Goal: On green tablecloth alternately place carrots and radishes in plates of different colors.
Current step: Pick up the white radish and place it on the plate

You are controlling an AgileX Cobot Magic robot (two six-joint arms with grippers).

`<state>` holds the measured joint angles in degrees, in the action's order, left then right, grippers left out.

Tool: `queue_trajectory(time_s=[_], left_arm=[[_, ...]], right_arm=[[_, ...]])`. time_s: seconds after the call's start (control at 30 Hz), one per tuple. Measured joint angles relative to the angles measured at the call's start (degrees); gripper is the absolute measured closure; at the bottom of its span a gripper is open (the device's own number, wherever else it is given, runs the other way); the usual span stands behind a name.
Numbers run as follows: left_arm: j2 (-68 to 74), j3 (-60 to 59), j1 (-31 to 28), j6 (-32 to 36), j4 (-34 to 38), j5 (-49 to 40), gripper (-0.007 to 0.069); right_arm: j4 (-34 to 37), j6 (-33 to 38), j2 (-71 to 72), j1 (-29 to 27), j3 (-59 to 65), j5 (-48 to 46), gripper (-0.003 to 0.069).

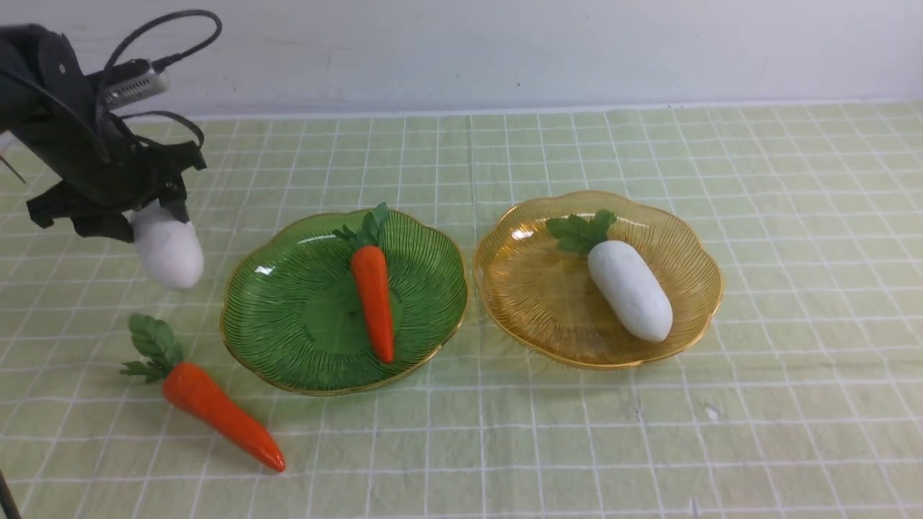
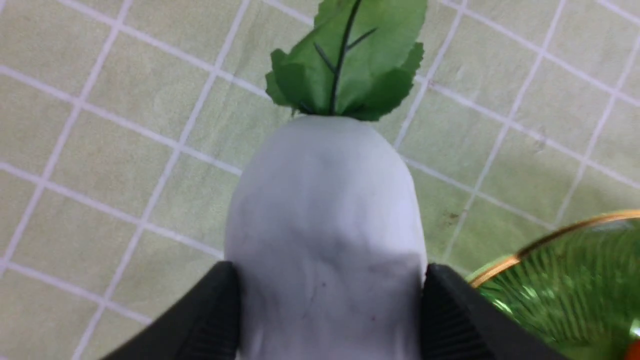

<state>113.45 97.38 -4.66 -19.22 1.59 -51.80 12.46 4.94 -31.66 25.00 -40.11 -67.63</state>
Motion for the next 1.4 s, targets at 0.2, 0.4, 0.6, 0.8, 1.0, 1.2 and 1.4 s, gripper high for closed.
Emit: queue_trajectory(time_s=[0.2, 0.4, 0.6, 0.8, 1.0, 1.2, 1.4], left_arm=[[-0.8, 8.58, 6.11, 10.53, 11.83, -8.48, 0.0213], [2.59, 11.22, 19.64, 12.81, 27.06, -5.07, 0.0213], [8.02, 11.22, 29.44, 13.51, 29.31, 5.36, 0.0213], [10.94, 11.22, 32.19, 13.51, 29.52, 10.76, 0.0211], [11.15, 11.33, 30.75, 13.46, 29.63, 11.35, 0.0057], [9.01, 13.08, 26.1, 14.97, 29.56, 4.09, 0.0015], [3.37, 18.55, 15.98, 18.43, 29.39, -12.0, 0.0228]], right_arm=[[-0.06, 0.0, 0.0, 0.0, 0.0, 3.64, 0.0643], [-0.01, 0.0, 0.0, 0.0, 0.0, 7.03, 0.0643], [-0.14, 0.0, 0.0, 0.0, 0.0, 7.13, 0.0643], [-0.14, 0.0, 0.0, 0.0, 0.0, 7.13, 0.0643], [-0.17, 0.0, 0.0, 0.0, 0.0, 7.13, 0.0643], [-0.4, 0.0, 0.0, 0.0, 0.0, 7.13, 0.0643], [-1.78, 0.0, 0.0, 0.0, 0.0, 7.13, 0.0643]])
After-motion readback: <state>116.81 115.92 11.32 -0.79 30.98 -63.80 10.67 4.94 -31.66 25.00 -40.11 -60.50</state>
